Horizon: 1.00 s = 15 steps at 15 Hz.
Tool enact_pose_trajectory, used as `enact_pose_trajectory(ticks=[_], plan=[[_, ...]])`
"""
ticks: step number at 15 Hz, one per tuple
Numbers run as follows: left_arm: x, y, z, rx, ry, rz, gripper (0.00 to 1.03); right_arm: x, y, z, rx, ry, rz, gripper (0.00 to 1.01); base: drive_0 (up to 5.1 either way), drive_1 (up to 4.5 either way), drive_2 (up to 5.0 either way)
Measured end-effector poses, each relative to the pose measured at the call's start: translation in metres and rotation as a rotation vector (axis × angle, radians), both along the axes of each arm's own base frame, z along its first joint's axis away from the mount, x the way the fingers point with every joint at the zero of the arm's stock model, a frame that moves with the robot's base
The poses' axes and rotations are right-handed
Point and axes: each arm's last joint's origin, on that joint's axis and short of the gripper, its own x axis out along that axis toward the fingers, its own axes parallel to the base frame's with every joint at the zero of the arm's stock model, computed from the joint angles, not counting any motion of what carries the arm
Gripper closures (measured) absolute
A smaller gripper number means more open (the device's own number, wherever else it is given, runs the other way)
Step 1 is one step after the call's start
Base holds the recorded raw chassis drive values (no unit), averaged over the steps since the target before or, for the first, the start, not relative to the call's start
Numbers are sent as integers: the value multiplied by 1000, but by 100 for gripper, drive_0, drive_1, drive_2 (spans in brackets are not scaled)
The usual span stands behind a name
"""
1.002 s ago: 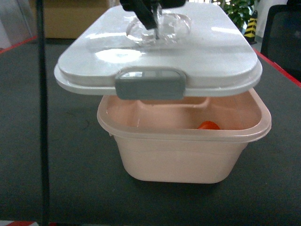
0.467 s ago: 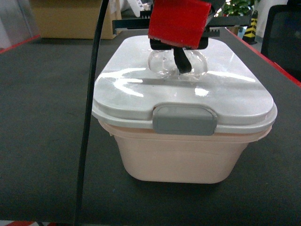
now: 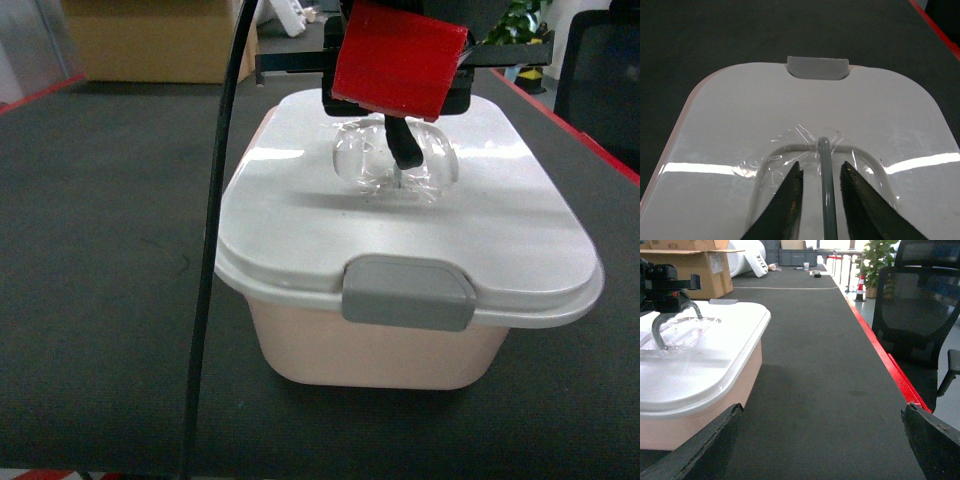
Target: Pick capacitor and pack into box
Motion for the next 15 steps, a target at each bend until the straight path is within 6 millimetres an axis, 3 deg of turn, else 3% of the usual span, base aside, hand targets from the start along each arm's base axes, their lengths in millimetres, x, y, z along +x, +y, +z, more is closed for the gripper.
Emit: enact_pose_trajectory(ticks=[4, 7, 9, 11, 13, 15], plan=[[2, 7, -3, -44, -49, 1, 39, 0, 0, 0, 0, 0, 0, 3, 0, 0, 0], [3, 34, 25, -156, -228, -11, 5, 0, 0, 0, 0, 0, 0, 3, 0, 0, 0], [-1, 71, 44, -215, -376, -23, 5, 0, 0, 0, 0, 0, 0, 3, 0, 0, 0], [-11, 123, 47, -190, -480, 27, 5, 0, 0, 0, 0, 0, 0, 3, 0, 0, 0], [-35, 171, 40, -123, -588, 38, 5, 0, 0, 0, 0, 0, 0, 3, 0, 0, 0], [-79, 211, 22, 10, -701, 101, 5, 0, 0, 0, 0, 0, 0, 3, 0, 0, 0]])
